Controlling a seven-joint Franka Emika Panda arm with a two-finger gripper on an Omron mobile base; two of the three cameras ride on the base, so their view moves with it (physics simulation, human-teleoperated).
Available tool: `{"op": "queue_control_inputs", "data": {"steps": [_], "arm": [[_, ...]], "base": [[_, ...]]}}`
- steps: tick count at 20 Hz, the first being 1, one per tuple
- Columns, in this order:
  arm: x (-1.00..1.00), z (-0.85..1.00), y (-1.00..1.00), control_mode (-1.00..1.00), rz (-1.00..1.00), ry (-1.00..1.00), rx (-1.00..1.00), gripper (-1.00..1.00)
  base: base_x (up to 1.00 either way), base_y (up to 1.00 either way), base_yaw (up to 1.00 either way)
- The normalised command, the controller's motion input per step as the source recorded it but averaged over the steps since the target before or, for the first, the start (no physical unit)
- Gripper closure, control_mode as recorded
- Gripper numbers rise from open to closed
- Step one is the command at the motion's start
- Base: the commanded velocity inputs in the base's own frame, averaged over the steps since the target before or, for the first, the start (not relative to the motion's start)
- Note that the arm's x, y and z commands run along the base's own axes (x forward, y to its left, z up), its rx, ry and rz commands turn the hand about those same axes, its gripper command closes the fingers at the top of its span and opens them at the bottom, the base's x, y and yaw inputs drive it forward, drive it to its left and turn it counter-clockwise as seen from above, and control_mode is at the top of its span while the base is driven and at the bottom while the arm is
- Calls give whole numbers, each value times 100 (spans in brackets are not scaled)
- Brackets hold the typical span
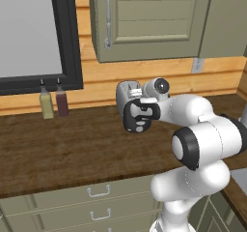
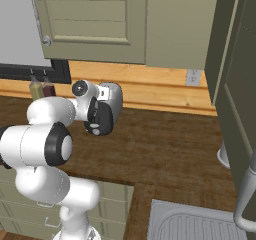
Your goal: Start the toaster. Once the lever pops up, take the bread to the plate on the dining counter.
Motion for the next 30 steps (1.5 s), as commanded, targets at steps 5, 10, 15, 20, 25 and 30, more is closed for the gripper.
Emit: {"op": "queue_control_inputs", "data": {"steps": [5,10,15,20,25,30], "arm": [[0,0,0,-100,0,0,0,-100],[0,0,0,-100,0,0,0,-100],[0,0,0,-100,0,0,0,-100],[0,0,0,-100,0,0,0,-100],[0,0,0,-100,0,0,0,-100],[0,0,0,-100,0,0,0,-100]], "base": [[0,0,0],[0,0,0],[0,0,0],[0,0,0],[0,0,0],[0,0,0]]}}
